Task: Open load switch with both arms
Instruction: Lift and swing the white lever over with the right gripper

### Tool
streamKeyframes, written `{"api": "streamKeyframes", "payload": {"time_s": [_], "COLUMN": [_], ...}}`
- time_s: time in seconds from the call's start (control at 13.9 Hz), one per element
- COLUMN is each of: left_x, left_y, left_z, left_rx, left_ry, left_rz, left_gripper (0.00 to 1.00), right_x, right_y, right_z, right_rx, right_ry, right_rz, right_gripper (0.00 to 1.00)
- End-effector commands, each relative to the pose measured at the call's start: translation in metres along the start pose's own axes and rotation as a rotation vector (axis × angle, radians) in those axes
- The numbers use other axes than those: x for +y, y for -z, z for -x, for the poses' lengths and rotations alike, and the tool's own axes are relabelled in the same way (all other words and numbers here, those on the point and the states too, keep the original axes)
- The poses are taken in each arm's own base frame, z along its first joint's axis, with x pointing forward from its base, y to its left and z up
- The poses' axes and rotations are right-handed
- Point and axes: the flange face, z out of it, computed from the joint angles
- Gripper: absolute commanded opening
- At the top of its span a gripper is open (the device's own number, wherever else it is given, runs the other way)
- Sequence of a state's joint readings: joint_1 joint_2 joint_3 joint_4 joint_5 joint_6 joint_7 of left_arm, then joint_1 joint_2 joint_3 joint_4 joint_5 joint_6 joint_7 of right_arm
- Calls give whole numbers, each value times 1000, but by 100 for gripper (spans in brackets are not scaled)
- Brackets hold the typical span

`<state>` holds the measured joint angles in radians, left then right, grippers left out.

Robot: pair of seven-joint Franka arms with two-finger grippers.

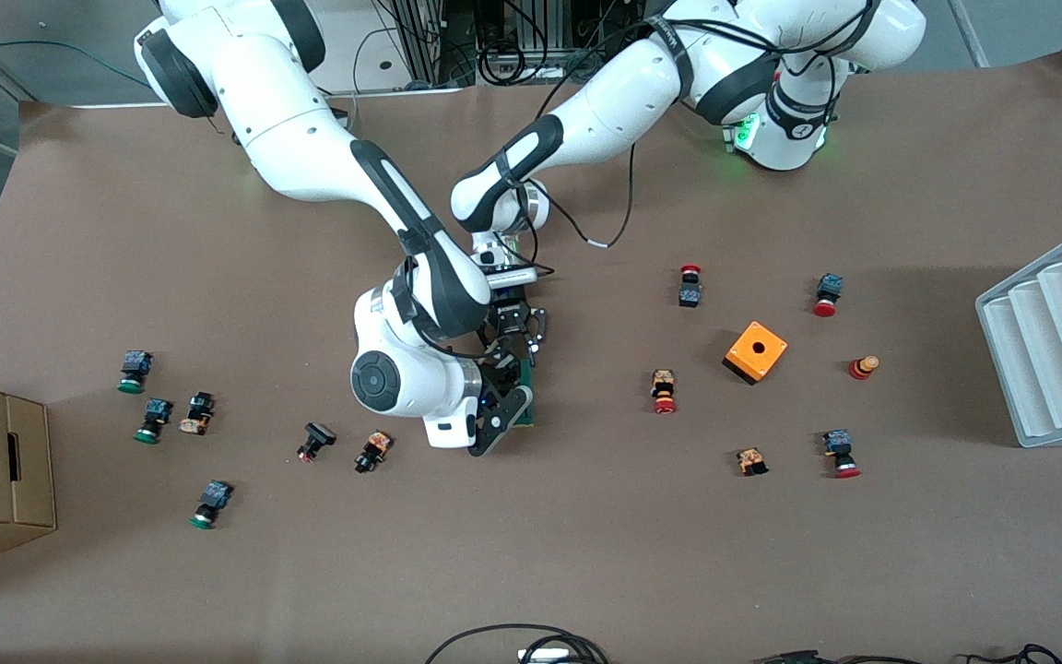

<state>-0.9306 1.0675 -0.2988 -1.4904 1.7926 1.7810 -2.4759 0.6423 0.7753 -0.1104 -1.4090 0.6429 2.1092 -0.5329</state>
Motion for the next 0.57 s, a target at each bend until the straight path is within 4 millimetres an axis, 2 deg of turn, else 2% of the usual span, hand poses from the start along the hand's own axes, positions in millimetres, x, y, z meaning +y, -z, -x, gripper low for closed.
{"api": "streamKeyframes", "payload": {"time_s": [0.0, 0.14, 0.5], "left_x": [2, 4, 3], "left_y": [4, 10, 11], "left_z": [-3, -2, -1], "left_rx": [-26, -36, -43], "left_ry": [-13, -9, -4], "left_rz": [1, 5, -3], "left_gripper": [51, 51, 52], "right_x": [-17, -16, -18], "right_y": [-1, -2, -5], "right_z": [8, 10, 12], "right_rx": [-9, -13, -15], "right_ry": [13, 12, 12], "right_rz": [-5, -5, -3], "right_gripper": [17, 17, 16]}}
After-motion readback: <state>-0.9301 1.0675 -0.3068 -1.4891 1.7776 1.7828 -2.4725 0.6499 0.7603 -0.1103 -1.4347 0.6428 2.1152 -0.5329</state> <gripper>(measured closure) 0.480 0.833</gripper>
